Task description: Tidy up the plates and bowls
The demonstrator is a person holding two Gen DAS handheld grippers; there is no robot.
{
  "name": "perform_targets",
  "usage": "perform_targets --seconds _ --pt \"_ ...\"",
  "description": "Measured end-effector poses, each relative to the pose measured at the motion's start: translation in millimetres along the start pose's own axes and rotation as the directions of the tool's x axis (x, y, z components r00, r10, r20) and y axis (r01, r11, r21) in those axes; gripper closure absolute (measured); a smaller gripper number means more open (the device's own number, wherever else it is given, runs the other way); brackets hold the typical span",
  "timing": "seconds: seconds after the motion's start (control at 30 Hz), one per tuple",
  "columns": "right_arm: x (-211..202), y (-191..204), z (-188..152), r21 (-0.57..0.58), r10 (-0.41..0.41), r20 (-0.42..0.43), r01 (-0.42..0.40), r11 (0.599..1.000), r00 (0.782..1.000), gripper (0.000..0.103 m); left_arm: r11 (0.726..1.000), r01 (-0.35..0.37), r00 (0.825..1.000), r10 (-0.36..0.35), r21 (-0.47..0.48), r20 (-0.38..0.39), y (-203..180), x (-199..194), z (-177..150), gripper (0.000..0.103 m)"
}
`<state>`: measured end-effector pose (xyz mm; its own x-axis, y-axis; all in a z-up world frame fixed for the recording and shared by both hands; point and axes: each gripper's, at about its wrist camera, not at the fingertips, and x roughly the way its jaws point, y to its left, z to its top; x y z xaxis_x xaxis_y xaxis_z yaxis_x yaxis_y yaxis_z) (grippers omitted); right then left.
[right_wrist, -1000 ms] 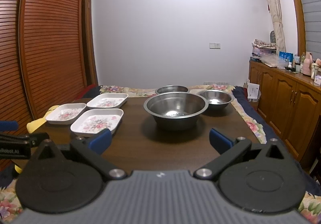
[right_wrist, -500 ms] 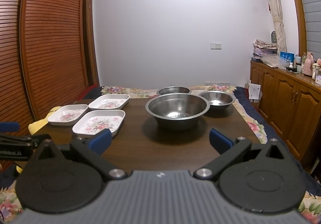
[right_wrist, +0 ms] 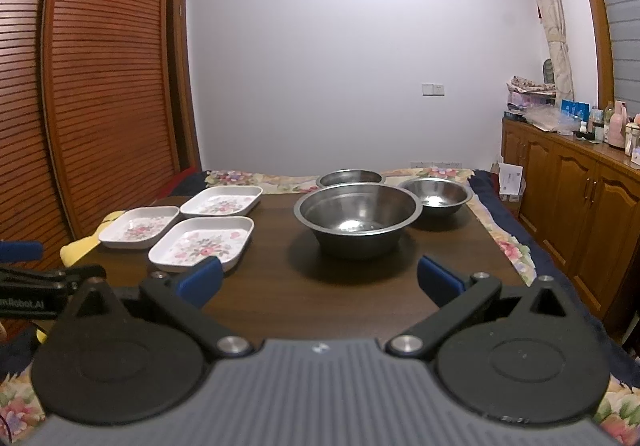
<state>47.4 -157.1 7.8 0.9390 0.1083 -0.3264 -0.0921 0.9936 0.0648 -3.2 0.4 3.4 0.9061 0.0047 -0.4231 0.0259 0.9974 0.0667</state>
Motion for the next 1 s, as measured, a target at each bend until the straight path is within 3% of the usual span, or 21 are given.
perform_targets --seconds 0.63,1.0 --pt "-2.3 -1.1 0.9 -0.001 0.011 -0.003 -0.011 1.0 1.0 0.0 1.0 -0.003 1.0 0.003 0.001 -0.006 1.1 -0.6 1.1 0.0" --pt "12.9 0.1 -3.6 -0.007 0.026 -0.022 -0.026 1.0 0.999 0.0 1.0 0.003 0.998 -0.003 -0.003 -0.062 6.9 28.3 -9.5 0.0"
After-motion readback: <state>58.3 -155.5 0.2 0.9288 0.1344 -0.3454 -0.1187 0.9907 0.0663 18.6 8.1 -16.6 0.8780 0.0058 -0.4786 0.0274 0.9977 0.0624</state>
